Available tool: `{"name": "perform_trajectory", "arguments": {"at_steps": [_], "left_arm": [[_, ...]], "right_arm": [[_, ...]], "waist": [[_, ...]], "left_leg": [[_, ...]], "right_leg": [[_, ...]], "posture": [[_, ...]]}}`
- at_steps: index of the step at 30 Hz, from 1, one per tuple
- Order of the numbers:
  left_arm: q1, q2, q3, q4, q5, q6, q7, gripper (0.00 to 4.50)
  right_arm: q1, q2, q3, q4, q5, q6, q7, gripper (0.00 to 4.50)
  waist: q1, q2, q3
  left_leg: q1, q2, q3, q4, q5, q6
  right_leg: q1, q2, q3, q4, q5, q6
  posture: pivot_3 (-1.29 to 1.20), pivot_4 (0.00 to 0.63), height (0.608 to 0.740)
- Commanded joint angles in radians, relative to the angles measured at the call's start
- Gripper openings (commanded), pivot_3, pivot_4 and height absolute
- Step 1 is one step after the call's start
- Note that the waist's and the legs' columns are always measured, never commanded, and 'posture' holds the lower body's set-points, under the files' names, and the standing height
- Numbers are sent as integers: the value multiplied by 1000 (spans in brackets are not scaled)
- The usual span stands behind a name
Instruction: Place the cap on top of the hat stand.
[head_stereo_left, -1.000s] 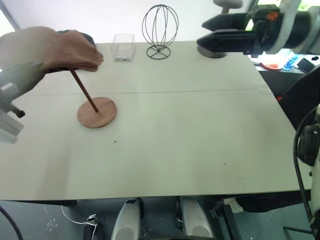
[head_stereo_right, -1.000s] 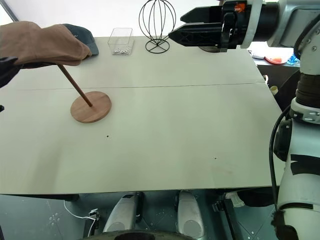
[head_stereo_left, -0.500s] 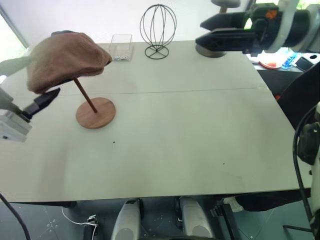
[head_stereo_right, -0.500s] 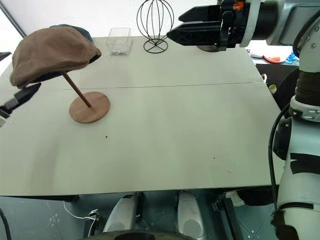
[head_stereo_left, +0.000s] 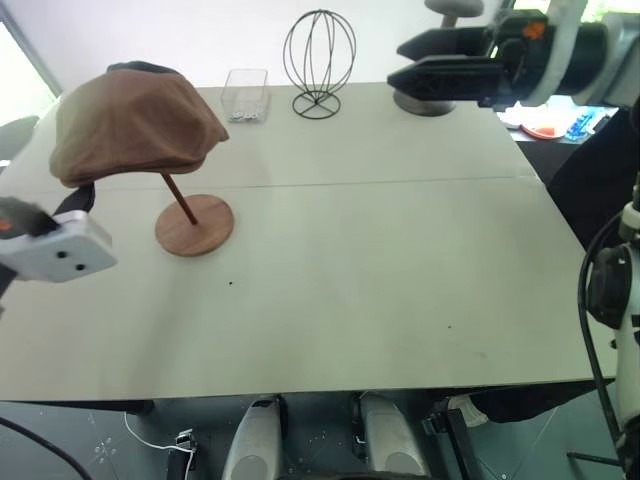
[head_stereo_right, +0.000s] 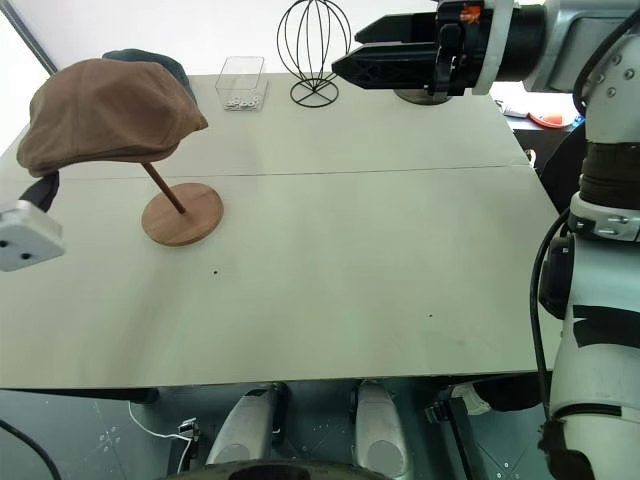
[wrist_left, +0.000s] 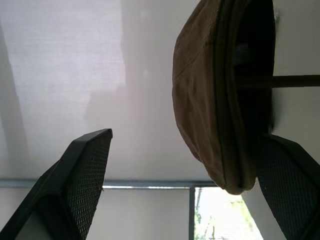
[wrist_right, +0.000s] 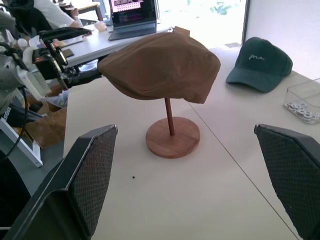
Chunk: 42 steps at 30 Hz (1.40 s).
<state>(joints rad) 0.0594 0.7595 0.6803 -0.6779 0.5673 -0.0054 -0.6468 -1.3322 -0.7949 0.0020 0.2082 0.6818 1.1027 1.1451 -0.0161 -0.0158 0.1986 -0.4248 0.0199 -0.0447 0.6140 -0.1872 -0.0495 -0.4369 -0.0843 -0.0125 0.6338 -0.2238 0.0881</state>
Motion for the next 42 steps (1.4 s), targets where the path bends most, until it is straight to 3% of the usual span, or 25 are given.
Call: {"name": "perform_trajectory", "arguments": {"at_steps": [1,7,13,16,23,30,34,42], "left_arm": [[-35,-43,-69,-91,133,163,-16,4455],[-70,-93,-177,-103,256,297,-22,4455],[-161,-75,-232,-3,243,307,44,4455],[-194,-65,-235,36,207,283,79,3664],[-170,-50,-190,76,94,178,144,75],[-94,32,-21,196,-123,-122,228,75],[-63,89,58,335,-300,-285,191,75],[-64,228,57,691,-468,-555,138,75]], "right_arm": [[-56,-13,-25,-13,10,-7,21,4500],[-62,-20,-29,-25,10,10,18,4500],[-46,-27,-47,-58,24,37,-5,4500],[-44,-29,-56,-71,31,50,-16,4500],[-30,-35,-73,-95,38,64,-38,4500],[-14,-34,-76,-98,40,50,-47,4500],[-11,-36,-71,-94,35,38,-38,4500],[-11,-50,-48,-100,37,20,17,4500]], "waist": [[0,0,0],[0,-1,0],[2,-1,0],[2,-1,0],[2,-1,0],[2,-1,0],[2,-1,0],[-1,-1,0]], "left_leg": [[0,0,0,0,0,0],[0,2,0,0,0,0],[0,2,1,1,0,0],[0,3,1,1,0,0],[0,3,1,1,0,1],[0,4,2,1,0,1],[0,5,5,1,0,1],[0,6,10,0,-1,1]], "right_leg": [[0,0,0,0,0,0],[0,2,1,0,0,0],[0,2,1,0,1,-1],[0,2,1,0,1,-1],[0,2,1,0,1,-1],[-1,3,2,0,1,-2],[-2,3,3,0,0,-5],[-5,3,5,0,0,-6]], "posture": [[0,150,740],[0,150,740],[0,150,740],[0,150,740],[0,150,740],[0,150,740],[0,150,740],[0,150,740]]}}
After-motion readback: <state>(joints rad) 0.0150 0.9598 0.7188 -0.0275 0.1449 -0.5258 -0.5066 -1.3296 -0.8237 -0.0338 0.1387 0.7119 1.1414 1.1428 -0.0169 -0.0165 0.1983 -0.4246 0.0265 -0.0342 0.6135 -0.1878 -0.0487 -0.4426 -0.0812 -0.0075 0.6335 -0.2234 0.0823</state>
